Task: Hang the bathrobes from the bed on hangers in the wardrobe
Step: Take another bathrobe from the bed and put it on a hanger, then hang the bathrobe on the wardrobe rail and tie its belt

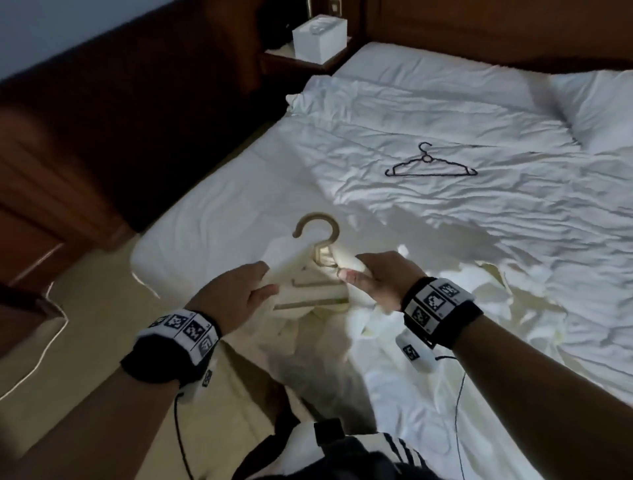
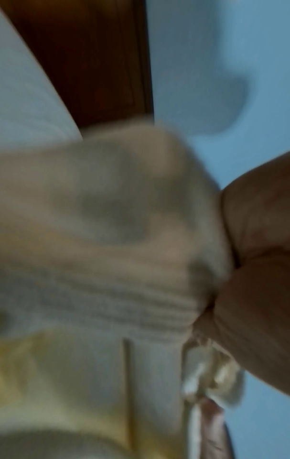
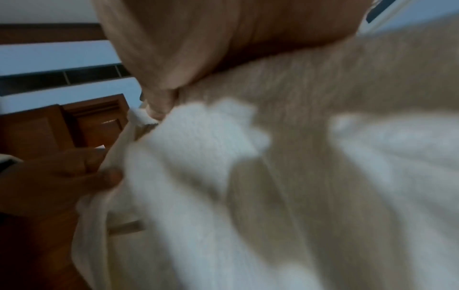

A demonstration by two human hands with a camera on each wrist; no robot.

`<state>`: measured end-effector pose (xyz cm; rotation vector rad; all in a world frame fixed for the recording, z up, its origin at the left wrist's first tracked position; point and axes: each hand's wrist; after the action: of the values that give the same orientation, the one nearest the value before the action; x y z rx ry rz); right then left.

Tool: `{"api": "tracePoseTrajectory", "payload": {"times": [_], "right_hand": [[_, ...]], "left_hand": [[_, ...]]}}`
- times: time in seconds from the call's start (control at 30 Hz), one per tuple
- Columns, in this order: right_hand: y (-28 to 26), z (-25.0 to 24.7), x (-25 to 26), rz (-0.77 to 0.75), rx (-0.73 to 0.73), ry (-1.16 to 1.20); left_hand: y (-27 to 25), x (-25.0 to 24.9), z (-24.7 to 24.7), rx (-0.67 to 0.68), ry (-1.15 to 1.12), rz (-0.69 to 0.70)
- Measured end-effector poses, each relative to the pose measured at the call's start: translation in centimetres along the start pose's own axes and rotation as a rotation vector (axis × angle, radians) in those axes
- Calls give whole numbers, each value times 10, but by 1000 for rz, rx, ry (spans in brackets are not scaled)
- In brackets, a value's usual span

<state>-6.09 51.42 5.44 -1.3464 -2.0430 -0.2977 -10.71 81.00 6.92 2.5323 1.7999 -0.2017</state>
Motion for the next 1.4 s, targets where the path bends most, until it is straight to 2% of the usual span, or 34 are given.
{"api": "tracePoseTrajectory", "payload": {"times": [0.07,0.13,0.2,0.23,0.3,0.37,0.43,0.53,0.63,0.77,0.93,1.07,1.17,1.4], "right_hand": [[8,-4,11,-16,23,-121],[22,-15,29,-55,89,-229],[45,-45,58,-99,55,-320],[60,-71,79,-126,-9,-363],[95,-145,138,-228,-194,-449],[124,-230,220,-373,-468,-579],[128,-301,320,-461,-702,-634],[115,-361,463,-607,-955,-608],[110,-372,581,-714,-1052,-559],[124,-329,710,-875,-1009,-451],[144,-232,860,-1136,-857,-294],[149,-137,974,-1302,-631,-239],[139,-60,1045,-1468,-565,-173],[103,114,1185,-1705,-233,10]], "left_hand": [[-11,19,4,143,38,-71],[-14,33,0,214,46,-112],[1,43,-26,146,86,-109],[17,51,-51,55,128,-105],[54,75,-128,-183,226,-102],[77,104,-243,-441,320,-118],[75,132,-365,-691,404,-141],[25,171,-521,-905,563,-184],[-55,215,-616,-1034,701,-223],[-178,274,-679,-1037,881,-393],[-349,337,-702,-859,1045,-745],[-478,372,-688,-752,1128,-978],[-567,378,-667,-664,1128,-1148],[-732,404,-610,-529,1028,-1567]]}}
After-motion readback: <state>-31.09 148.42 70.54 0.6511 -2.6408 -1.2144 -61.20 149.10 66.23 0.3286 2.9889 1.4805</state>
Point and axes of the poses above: each hand's wrist, its own y-axis towards the middle knuckle, its own z-axis out of the palm, x = y × z, and after that the axes turned 13 degrees about y, right-handed
